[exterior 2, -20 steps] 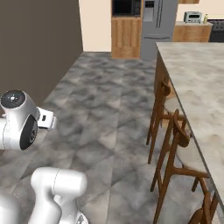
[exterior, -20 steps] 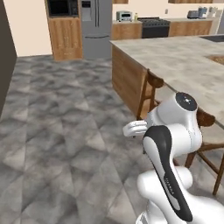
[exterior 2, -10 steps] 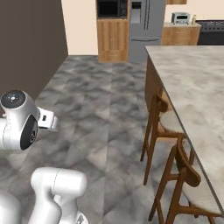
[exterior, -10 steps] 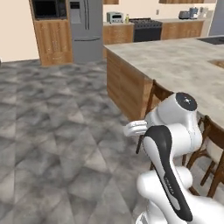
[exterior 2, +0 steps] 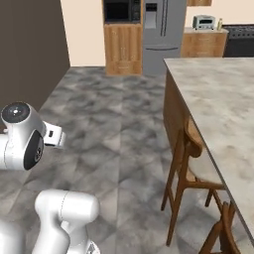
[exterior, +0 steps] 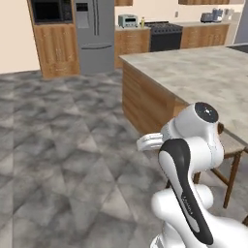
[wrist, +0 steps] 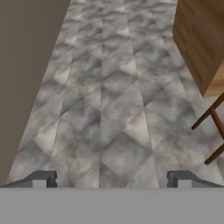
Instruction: There is a wine glass and glass cup on the dining counter. Place the wine bottle next to the wine glass and the juice bottle next to the glass cup.
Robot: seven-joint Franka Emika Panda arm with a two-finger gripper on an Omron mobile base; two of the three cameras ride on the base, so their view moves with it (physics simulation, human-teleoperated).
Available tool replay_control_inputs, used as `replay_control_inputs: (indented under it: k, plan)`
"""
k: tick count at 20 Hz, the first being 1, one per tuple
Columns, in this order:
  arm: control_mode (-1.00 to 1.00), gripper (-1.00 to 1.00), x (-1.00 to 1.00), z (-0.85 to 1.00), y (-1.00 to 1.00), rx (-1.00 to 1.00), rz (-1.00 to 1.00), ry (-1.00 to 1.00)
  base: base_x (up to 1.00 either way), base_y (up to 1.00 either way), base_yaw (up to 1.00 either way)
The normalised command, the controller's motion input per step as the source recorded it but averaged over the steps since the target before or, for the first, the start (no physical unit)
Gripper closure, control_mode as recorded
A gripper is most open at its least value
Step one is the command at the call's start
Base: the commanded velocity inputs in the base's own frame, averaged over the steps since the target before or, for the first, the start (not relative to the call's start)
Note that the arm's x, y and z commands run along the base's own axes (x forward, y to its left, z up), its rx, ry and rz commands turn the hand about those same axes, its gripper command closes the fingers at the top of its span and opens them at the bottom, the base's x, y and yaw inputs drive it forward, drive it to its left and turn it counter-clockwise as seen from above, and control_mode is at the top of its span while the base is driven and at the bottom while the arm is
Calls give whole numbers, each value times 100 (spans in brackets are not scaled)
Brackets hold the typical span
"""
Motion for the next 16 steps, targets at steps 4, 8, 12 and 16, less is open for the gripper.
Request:
replay_control_inputs:
  k: [4,8,12,16]
  plan:
    - [100,-100,0,0,0,0,0,0,91,36,0]
    - [100,-100,0,0,0,0,0,0,91,33,0]
    - [100,-100,0,0,0,0,0,0,92,33,0]
    - [100,-100,0,0,0,0,0,0,92,33,0]
